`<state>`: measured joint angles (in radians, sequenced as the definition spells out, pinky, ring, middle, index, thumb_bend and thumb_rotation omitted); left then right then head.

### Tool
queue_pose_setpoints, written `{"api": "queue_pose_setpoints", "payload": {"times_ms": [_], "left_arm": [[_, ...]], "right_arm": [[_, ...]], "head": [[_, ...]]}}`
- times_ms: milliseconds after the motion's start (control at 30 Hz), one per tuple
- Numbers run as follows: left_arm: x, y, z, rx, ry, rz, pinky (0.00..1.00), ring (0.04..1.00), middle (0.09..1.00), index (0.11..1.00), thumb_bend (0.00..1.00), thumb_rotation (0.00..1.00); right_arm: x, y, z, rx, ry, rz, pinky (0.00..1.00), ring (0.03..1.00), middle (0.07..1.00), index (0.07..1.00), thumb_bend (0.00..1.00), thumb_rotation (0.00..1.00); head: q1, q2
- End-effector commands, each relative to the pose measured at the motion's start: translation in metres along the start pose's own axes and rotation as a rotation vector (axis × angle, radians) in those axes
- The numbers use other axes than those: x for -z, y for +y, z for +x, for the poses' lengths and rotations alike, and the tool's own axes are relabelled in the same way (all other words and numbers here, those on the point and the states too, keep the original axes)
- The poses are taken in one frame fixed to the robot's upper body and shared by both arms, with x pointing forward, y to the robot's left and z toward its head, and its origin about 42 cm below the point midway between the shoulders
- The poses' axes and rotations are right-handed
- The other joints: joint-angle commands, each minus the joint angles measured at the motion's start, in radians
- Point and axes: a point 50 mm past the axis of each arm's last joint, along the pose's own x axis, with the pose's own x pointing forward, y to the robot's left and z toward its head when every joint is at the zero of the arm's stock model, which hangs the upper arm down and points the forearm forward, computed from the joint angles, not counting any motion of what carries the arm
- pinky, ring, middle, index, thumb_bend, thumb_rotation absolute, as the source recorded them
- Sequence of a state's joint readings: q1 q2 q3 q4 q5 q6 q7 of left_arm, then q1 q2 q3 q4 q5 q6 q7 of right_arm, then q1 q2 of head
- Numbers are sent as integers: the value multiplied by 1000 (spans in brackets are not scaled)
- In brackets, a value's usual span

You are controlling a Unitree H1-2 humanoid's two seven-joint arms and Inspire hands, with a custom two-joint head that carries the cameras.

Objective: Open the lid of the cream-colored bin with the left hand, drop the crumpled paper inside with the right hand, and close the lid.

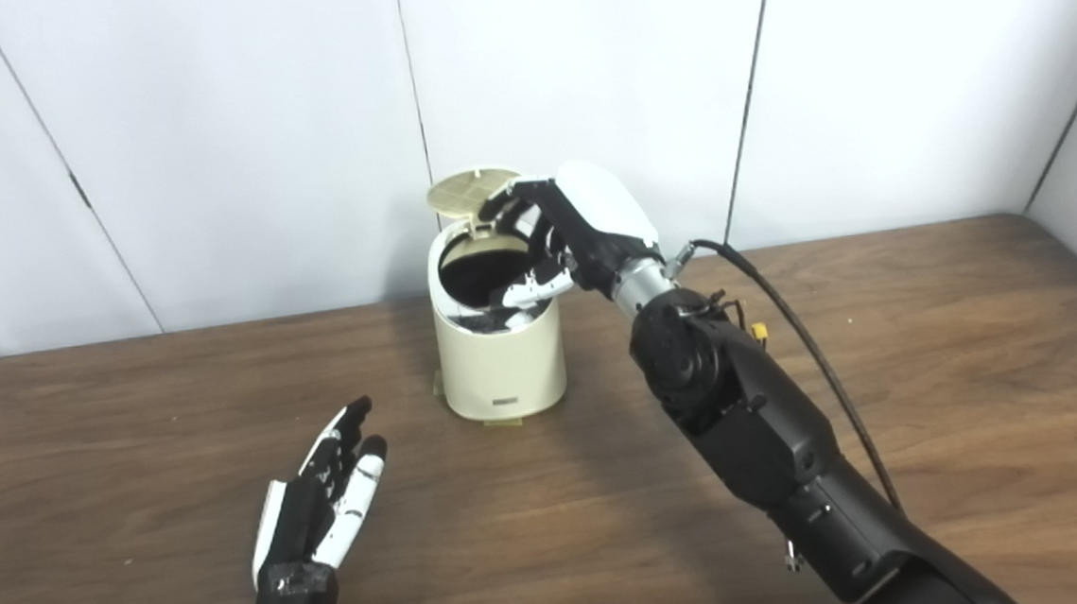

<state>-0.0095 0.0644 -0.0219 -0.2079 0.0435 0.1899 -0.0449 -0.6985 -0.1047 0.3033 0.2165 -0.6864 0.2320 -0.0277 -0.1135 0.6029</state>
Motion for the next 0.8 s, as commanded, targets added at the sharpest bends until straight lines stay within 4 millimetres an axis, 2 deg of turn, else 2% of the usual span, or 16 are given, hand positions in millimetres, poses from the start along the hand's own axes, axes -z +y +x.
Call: {"api": "queue_pose_setpoints", "payload": {"times_ms": [0, 133, 333, 533, 600, 633, 667, 767], "left_arm": [[-15, 1, 5, -2, -61, 1, 1000, 984, 965, 949, 446, 630], [-13, 1, 5, -2, -64, -1, 1000, 986, 966, 950, 455, 651], [-13, 3, 6, -11, -67, -3, 987, 975, 962, 946, 461, 657], [-12, 7, 8, -21, -64, 5, 999, 975, 957, 944, 465, 664], [-12, 9, 10, -24, -65, 7, 999, 975, 958, 947, 465, 673], [-12, 10, 11, -25, -65, 7, 1000, 976, 959, 948, 465, 677], [-12, 12, 11, -26, -68, 6, 1000, 977, 960, 949, 465, 679], [-14, 17, 14, -33, -79, -1, 993, 977, 963, 950, 461, 660]], "right_arm": [[-7, -17, 5, 80, -39, 0, 357, 399, 504, 535, 518, 0], [-6, -24, 2, 105, -46, -10, 346, 392, 517, 493, 499, 0], [-9, -47, -8, 163, -93, 34, 359, 392, 506, 499, 500, 0], [-6, -66, -21, 229, -113, 78, 324, 398, 502, 502, 498, 0], [0, -71, -28, 251, -108, 60, 449, 400, 502, 496, 511, 0], [4, -73, -32, 259, -101, 54, 599, 400, 499, 493, 516, 0], [9, -73, -37, 260, -86, 60, 628, 399, 498, 494, 517, 0], [27, -73, -55, 249, -32, 87, 409, 393, 501, 509, 508, 0]], "head": [[-1, 0], [-2, 0], [-4, -5], [-5, -10], [2, -14], [3, -14], [8, -15], [12, -16]]}}
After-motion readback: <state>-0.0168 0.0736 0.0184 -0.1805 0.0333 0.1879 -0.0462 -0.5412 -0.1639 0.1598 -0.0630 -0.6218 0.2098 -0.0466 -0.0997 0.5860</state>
